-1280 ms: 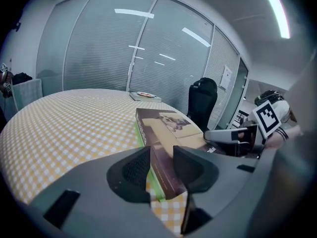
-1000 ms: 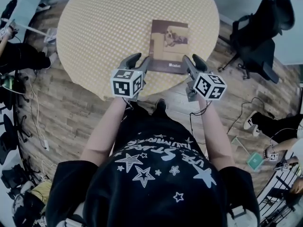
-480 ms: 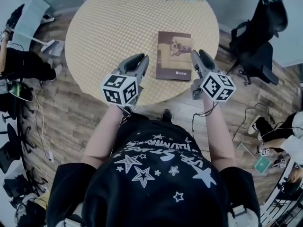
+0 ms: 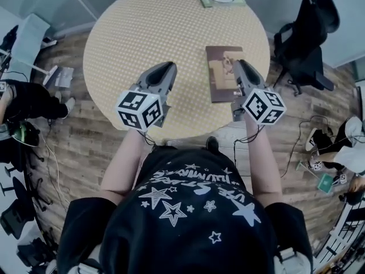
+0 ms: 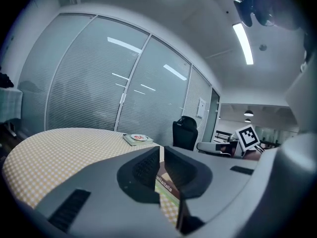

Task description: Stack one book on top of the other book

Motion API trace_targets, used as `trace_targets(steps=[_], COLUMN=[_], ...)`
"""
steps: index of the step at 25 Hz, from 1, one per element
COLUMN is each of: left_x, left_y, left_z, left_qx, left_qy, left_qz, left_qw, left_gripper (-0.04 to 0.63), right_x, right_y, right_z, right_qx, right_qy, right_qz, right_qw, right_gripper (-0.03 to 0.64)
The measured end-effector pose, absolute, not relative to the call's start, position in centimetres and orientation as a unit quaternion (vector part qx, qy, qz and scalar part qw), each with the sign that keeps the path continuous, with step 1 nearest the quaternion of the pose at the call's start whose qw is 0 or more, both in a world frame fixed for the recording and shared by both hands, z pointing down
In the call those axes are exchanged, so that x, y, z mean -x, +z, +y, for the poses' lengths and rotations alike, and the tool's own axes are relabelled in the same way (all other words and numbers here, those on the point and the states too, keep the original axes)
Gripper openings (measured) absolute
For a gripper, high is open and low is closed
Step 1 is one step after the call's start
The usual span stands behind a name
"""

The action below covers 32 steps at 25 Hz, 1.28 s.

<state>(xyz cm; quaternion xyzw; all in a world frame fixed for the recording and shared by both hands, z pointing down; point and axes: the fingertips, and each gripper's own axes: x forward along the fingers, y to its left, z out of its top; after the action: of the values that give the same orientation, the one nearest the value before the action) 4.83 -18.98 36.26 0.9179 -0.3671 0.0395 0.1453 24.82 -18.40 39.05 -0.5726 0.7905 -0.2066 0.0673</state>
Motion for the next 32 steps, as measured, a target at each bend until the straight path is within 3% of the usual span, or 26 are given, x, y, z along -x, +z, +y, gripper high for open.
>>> trace_targets(steps=[13, 22, 32], left_x=[3.6, 4.3, 0.9], left_y=[35.4, 35.4, 34.1], left_z=[-17.7, -14.4, -8.8], left_qx=[-0.962, -0.975, -0.980], left_qy=[0.043, 0.034, 0.036], left_qz=[-0.235, -0.171, -0.142], left_qw=[0.130, 0.137, 0.136], left_gripper=[0.029, 0.029, 0.028], right_x=[-12.6, -9.9, -12.5], right_y=[37.2, 36.5, 34.6], right_z=[-14.3, -10.2, -3.8], right_qx=[0.642, 0.679, 0.696], right_qy=[-0.180, -0.173, -0.159], right_qz=[0.741, 0.710, 0.695], right_qw=[0.078, 0.071, 0.081], right_gripper=[0.069, 0.069, 0.070])
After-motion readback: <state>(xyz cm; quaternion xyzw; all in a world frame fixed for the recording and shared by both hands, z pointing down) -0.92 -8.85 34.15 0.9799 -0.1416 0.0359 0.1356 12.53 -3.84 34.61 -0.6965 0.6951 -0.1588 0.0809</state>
